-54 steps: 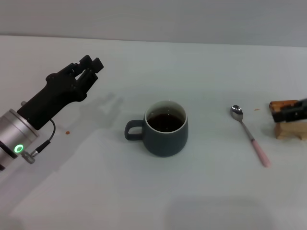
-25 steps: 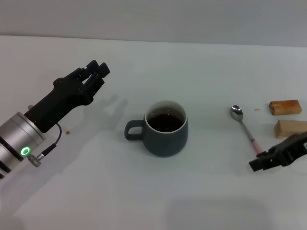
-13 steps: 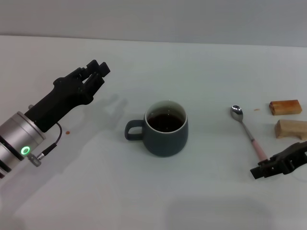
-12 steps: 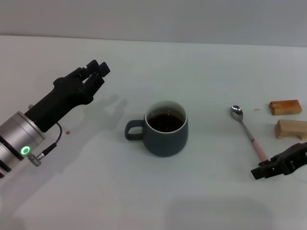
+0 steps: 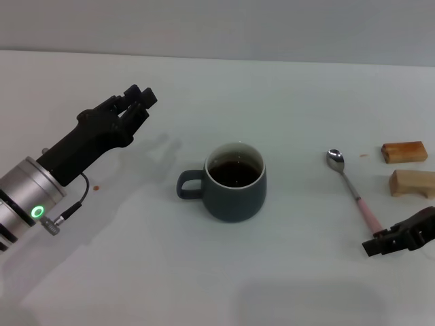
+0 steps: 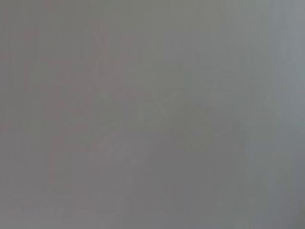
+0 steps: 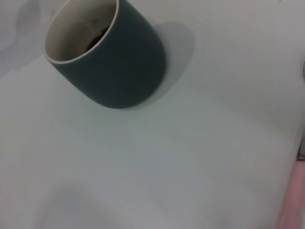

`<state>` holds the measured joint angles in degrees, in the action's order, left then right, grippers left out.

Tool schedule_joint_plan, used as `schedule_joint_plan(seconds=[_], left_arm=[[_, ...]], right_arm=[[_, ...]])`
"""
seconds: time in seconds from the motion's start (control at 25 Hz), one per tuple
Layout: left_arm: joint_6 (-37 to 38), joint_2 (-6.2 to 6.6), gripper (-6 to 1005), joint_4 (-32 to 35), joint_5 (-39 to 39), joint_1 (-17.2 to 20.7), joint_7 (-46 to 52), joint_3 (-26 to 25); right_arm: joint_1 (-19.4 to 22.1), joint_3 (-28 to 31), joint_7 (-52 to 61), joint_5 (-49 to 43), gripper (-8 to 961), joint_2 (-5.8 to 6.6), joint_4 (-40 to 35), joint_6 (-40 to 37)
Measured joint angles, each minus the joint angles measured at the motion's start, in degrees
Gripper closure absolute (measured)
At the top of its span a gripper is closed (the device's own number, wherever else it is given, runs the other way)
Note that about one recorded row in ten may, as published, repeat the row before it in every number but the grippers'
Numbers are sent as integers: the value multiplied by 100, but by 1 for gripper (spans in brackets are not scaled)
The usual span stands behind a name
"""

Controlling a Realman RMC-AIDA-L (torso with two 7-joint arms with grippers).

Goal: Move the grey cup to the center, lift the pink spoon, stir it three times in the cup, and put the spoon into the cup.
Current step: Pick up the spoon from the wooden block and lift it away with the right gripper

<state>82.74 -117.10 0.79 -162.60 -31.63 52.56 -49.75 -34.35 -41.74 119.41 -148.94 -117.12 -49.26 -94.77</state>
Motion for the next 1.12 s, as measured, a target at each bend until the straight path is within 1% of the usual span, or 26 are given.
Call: schedule_joint_plan(seconds=[0.52,0.8,1.12], left_arm=[[-35,-19,675,0,0,12,0,4],[-43,-50,675,-9,-9,32,-1,9],[-48,-50,675,-24,-9,34,1,19]], right_arm=[[11,0,30,0,583,5,-4,66],[26,-1,34,-12,584,4,8,127],[25,-8,37,-36,584,-4,23,233]])
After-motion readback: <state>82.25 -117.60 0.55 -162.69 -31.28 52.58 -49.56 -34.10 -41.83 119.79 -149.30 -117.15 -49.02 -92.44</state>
